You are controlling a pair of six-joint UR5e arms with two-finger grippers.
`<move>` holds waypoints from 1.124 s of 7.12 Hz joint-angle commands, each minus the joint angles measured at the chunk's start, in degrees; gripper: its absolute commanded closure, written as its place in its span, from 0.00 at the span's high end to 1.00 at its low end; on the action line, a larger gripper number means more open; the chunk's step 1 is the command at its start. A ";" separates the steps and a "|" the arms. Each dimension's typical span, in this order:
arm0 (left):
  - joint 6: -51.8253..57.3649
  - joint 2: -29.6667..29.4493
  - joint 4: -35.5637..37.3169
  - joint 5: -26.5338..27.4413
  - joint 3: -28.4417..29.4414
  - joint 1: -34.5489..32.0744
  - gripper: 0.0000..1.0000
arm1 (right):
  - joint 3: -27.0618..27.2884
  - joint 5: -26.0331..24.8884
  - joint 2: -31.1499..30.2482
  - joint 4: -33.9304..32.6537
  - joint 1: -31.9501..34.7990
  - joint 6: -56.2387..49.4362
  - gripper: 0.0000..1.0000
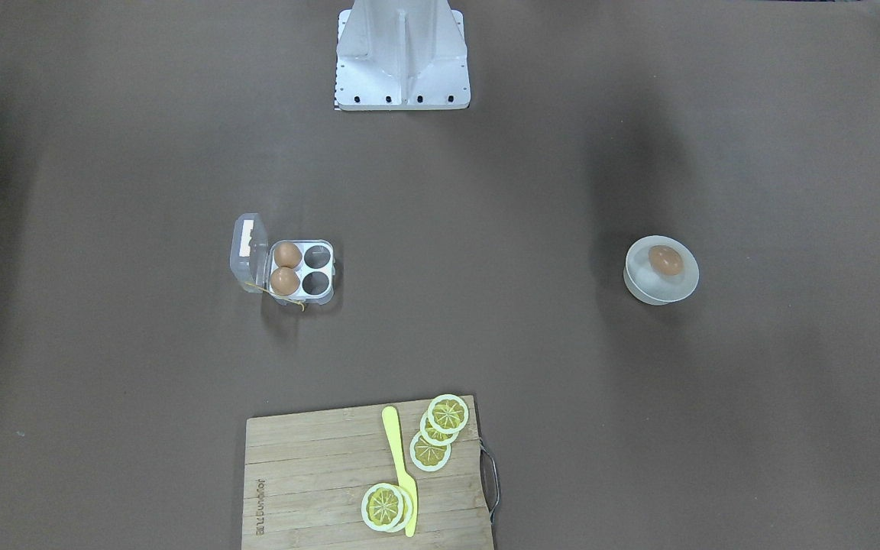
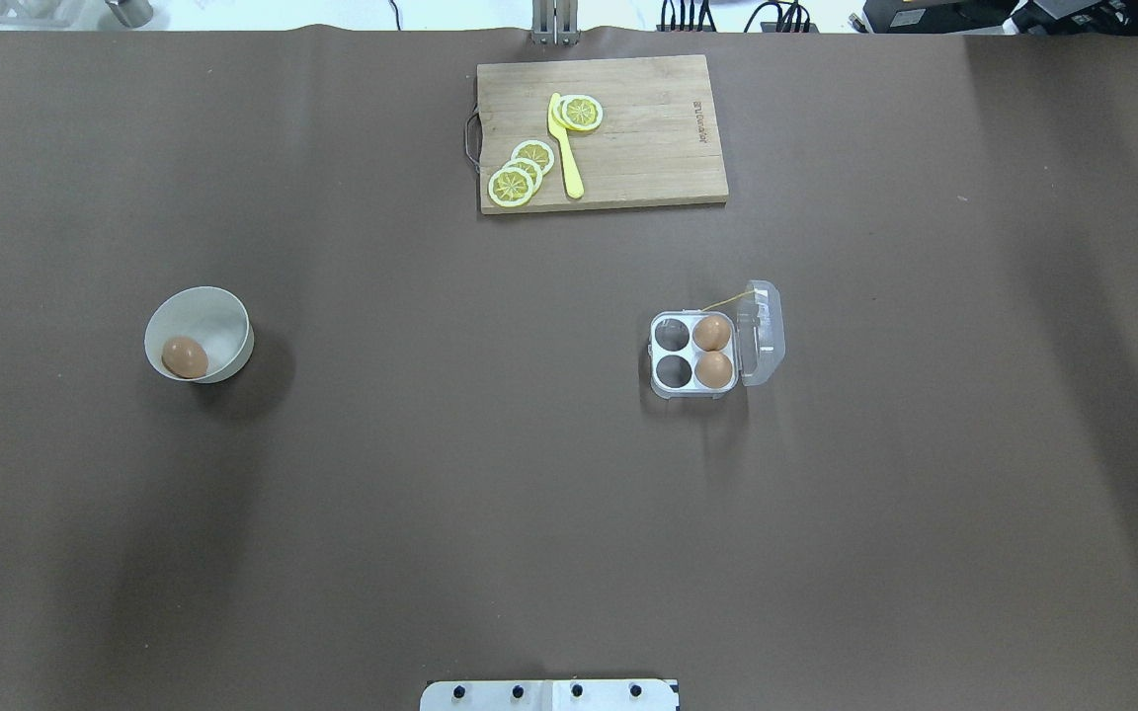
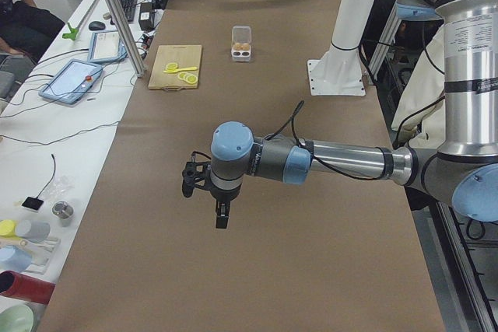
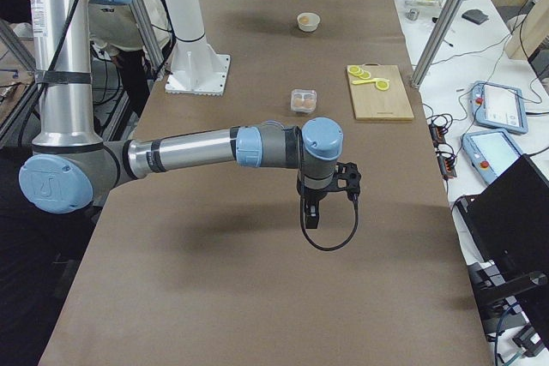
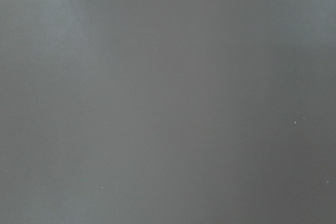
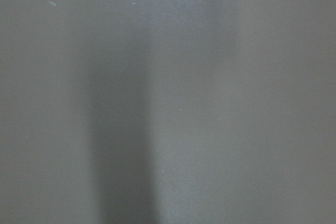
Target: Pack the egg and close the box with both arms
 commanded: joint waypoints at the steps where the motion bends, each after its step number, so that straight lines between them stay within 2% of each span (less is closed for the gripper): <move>1: 0.02 -1.68 -0.07 -0.09 0.13 0.75 0.98 | -0.04 -0.01 -0.03 -0.07 0.00 0.00 1.00; 2: -0.07 -3.69 0.02 -0.18 -0.05 0.84 0.98 | -0.13 -0.01 -0.03 -0.07 0.00 0.00 1.00; 4: -0.24 -4.23 0.37 -2.80 0.30 2.67 0.98 | -0.04 0.51 -0.12 0.02 0.00 -0.08 1.00; 7: -1.55 -4.23 0.46 -2.82 0.30 2.86 0.97 | -0.04 0.60 -0.21 0.02 0.00 0.00 1.00; 8: -10.17 -5.97 0.02 -2.99 -0.39 5.73 0.97 | -0.04 0.60 -0.21 0.02 0.00 0.00 1.00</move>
